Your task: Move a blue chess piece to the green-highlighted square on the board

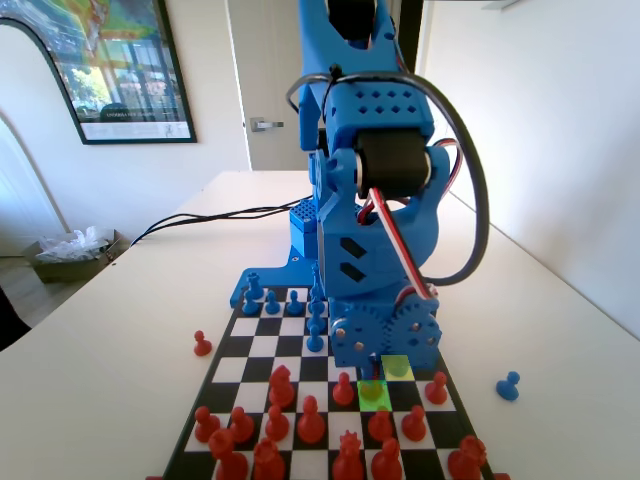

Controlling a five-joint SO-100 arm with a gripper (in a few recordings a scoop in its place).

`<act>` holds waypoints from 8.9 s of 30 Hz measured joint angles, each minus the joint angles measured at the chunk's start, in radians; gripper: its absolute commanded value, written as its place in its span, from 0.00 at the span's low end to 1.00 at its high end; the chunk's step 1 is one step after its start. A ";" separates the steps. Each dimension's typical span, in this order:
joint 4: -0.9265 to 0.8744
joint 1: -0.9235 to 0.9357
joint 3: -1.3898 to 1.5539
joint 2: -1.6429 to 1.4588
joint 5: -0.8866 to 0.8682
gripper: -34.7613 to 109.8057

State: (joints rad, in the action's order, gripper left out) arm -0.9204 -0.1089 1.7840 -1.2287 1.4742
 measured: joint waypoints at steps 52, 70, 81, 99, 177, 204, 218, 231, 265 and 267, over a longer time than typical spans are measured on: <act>-0.172 0.735 -0.109 -0.163 -0.040 0.25; 0.003 0.634 -0.064 -0.020 -0.031 0.25; 0.152 0.663 0.087 0.015 0.054 0.25; 0.123 0.692 -0.038 0.103 0.011 0.25; -0.158 0.529 -0.086 -0.244 -0.057 0.31; -0.031 -0.009 0.351 -0.595 -0.284 0.31; 0.091 -0.114 0.377 -0.407 -0.301 0.30; 0.112 -0.129 0.313 -0.275 -0.291 0.30; 0.146 -0.118 0.225 -0.186 -0.256 0.31; 0.146 -0.110 0.224 -0.170 -0.256 0.31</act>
State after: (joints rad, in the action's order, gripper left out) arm -0.7747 -0.2194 2.0080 -1.3990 1.2180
